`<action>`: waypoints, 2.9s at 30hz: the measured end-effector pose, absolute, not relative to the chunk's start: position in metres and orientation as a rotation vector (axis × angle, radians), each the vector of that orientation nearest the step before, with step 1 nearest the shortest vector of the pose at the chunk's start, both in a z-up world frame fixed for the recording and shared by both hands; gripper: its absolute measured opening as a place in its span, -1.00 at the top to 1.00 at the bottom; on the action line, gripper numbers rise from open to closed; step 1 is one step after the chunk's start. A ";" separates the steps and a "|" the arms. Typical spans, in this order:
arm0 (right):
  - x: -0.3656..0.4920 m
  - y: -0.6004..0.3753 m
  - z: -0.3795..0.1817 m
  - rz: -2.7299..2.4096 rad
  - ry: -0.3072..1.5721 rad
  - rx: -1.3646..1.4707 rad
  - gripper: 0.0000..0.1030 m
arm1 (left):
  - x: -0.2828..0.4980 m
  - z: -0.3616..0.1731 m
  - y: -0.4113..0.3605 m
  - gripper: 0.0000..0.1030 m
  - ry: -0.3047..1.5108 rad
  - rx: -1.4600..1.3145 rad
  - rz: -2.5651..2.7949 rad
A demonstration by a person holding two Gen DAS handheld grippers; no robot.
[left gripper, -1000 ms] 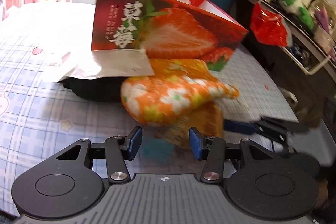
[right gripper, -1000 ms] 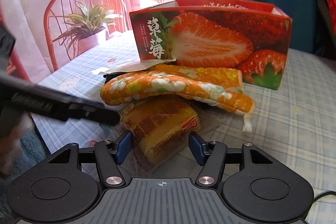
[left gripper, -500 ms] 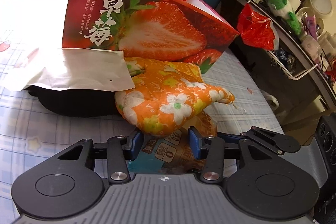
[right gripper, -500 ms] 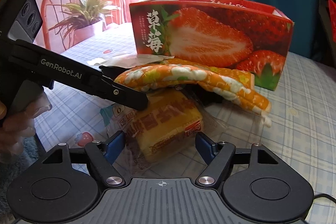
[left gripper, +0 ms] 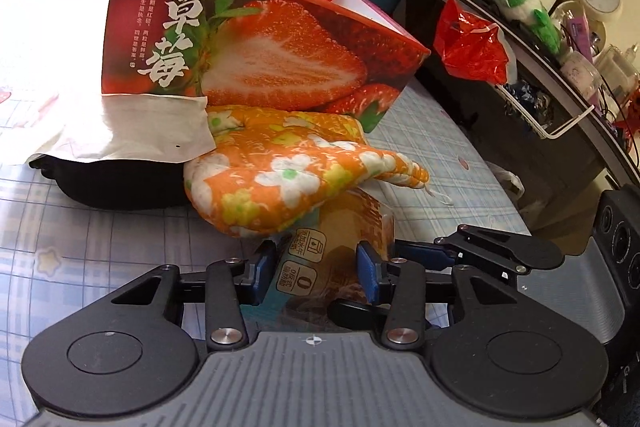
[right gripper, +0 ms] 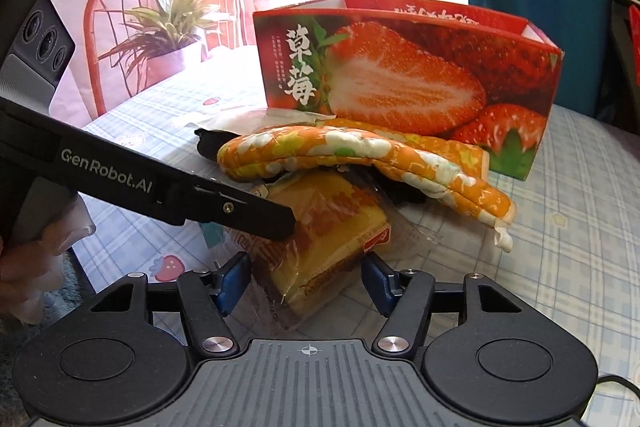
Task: Organize soft objects
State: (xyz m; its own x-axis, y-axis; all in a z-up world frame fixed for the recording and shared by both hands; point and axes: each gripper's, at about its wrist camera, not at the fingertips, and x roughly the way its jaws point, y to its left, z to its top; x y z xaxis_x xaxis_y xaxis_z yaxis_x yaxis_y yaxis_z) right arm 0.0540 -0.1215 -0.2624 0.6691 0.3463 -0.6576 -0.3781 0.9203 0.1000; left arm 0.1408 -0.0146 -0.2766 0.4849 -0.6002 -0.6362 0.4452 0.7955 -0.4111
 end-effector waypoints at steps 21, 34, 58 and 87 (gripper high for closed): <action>0.047 -0.116 -0.183 0.418 0.484 -0.201 -0.11 | 0.124 -0.196 -0.006 0.10 0.613 -0.173 -0.677; 0.096 -0.129 -0.130 0.434 0.439 -0.233 -0.10 | 0.168 -0.151 -0.015 0.10 0.565 -0.167 -0.686; 0.282 -0.212 -0.138 0.437 0.582 -0.300 -0.10 | 0.348 -0.161 -0.099 0.12 0.747 -0.158 -0.730; 0.174 -0.203 -0.145 0.202 0.502 -0.051 -0.13 | 0.227 -0.131 -0.029 -0.28 0.462 0.078 -0.472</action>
State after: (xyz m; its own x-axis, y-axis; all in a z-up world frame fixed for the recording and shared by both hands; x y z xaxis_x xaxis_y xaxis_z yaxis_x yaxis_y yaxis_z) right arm 0.1743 -0.2034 -0.1454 0.8572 0.1801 -0.4824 -0.2052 0.9787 0.0007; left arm 0.2274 -0.0290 -0.1308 0.7899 -0.4206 -0.4463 0.4555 0.8897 -0.0323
